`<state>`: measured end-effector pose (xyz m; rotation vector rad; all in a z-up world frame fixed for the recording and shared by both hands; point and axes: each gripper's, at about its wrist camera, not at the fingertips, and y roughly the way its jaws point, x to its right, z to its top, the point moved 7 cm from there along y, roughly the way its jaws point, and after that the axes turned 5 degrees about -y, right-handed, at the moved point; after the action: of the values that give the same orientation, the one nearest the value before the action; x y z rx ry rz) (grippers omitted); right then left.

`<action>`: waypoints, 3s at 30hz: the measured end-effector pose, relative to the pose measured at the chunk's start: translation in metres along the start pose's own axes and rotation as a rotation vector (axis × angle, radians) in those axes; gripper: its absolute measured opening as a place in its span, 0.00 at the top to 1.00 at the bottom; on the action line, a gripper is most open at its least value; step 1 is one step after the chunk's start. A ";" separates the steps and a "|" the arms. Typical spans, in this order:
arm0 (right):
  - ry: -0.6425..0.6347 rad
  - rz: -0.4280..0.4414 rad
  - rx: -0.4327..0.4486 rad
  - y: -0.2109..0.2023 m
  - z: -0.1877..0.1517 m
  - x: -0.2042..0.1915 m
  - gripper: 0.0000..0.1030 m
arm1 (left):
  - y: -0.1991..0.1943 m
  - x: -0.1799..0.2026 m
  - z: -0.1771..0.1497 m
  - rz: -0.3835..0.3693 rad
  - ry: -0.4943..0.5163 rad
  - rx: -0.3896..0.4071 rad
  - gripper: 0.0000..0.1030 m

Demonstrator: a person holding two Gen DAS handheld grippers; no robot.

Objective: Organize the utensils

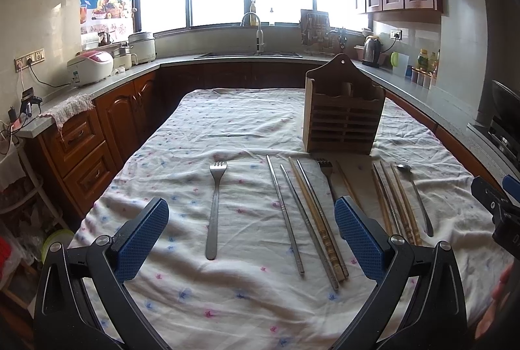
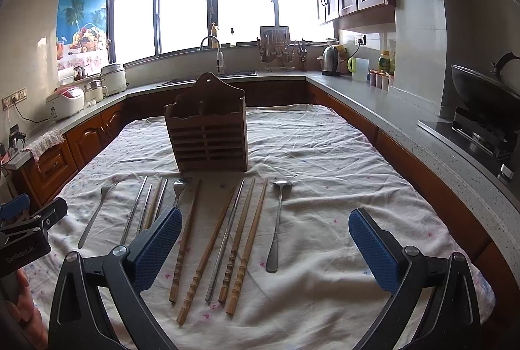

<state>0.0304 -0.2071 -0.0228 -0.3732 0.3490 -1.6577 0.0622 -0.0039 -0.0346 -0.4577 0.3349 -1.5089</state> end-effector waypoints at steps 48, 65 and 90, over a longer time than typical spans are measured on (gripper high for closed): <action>0.007 0.041 0.007 -0.001 0.003 -0.003 0.00 | 0.006 0.000 0.002 -0.012 0.002 -0.028 0.00; 0.088 0.163 -0.131 0.051 0.008 0.003 0.14 | 0.076 0.001 0.012 -0.078 -0.021 -0.217 0.05; 0.092 0.377 -0.422 0.179 0.004 -0.066 0.73 | 0.214 0.014 0.003 -0.154 -0.056 -0.532 0.69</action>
<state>0.1988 -0.1627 -0.1000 -0.5107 0.7945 -1.2270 0.2511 -0.0169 -0.1355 -0.9620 0.6745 -1.5457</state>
